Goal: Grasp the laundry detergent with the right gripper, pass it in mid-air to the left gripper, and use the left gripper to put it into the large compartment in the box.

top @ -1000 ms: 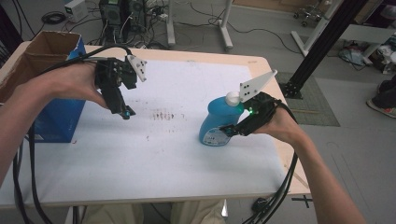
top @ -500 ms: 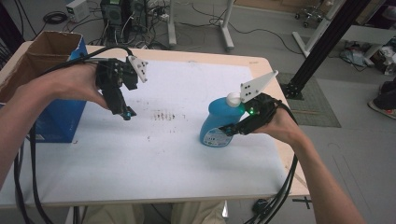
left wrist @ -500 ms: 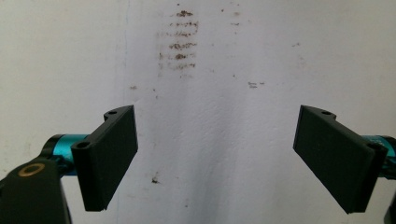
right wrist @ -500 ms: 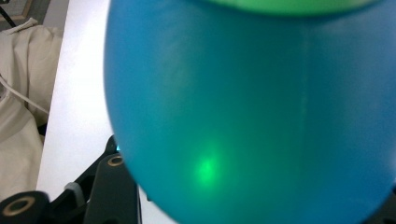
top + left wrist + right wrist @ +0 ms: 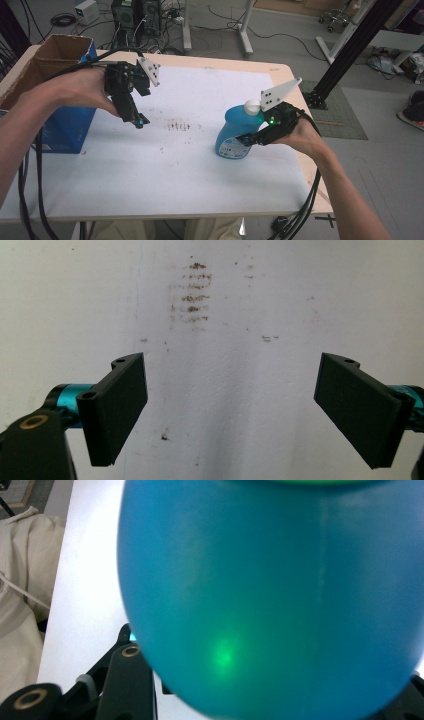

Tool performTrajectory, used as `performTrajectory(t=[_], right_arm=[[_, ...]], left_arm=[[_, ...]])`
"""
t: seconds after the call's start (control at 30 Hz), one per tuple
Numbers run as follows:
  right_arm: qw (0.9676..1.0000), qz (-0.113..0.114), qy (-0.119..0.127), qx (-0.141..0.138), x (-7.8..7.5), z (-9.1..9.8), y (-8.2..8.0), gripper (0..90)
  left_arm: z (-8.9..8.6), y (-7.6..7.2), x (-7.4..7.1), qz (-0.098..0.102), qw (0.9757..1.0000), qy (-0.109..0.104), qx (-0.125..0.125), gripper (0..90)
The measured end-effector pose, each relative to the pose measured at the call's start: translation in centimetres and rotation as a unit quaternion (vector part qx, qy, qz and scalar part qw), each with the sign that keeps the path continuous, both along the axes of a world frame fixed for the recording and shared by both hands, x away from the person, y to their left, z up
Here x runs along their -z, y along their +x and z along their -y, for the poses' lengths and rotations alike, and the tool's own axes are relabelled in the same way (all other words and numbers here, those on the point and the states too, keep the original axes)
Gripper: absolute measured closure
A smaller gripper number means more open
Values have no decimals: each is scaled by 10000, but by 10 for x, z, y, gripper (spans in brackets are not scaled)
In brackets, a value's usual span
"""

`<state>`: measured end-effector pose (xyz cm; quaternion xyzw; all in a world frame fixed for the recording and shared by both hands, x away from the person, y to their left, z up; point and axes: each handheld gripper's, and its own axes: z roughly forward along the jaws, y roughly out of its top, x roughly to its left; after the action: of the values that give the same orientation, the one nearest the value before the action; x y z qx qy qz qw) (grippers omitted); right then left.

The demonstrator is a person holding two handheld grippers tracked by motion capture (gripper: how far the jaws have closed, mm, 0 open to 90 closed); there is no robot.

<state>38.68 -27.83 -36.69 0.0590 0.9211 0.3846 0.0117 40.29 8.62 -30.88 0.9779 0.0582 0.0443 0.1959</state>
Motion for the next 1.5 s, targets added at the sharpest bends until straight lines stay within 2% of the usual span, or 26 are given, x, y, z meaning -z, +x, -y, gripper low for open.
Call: performTrajectory(t=[0.13,0.33,0.57,0.8,0.9,1.0,1.13,1.5], right_arm=[[10000,45,54,-9,-11,-9,-1,482],[9997,184,-118,-78,-31,-31,1,479],[9993,200,-180,-276,-44,-64,5,478],[9989,230,-115,-402,-50,-96,10,477],[9987,231,-93,-450,-53,-108,10,476],[9985,229,-56,-494,-53,-117,11,475],[9984,215,-114,-516,-52,-128,11,476],[9979,192,-119,-599,-46,-151,8,475]], left_arm=[[-3,0,-8,-59,9996,-275,-35,139],[-7,-2,-22,-37,9987,-482,-130,139],[-1,-10,-39,-22,9985,-533,-86,139],[8,-15,-54,-4,9985,-548,-86,138],[11,-16,-58,8,9987,-508,-94,139],[13,-17,-60,-30,9984,-554,-83,138],[17,-21,-61,-63,9980,-627,-30,139],[37,-21,-57,-53,9985,-542,9,138]])
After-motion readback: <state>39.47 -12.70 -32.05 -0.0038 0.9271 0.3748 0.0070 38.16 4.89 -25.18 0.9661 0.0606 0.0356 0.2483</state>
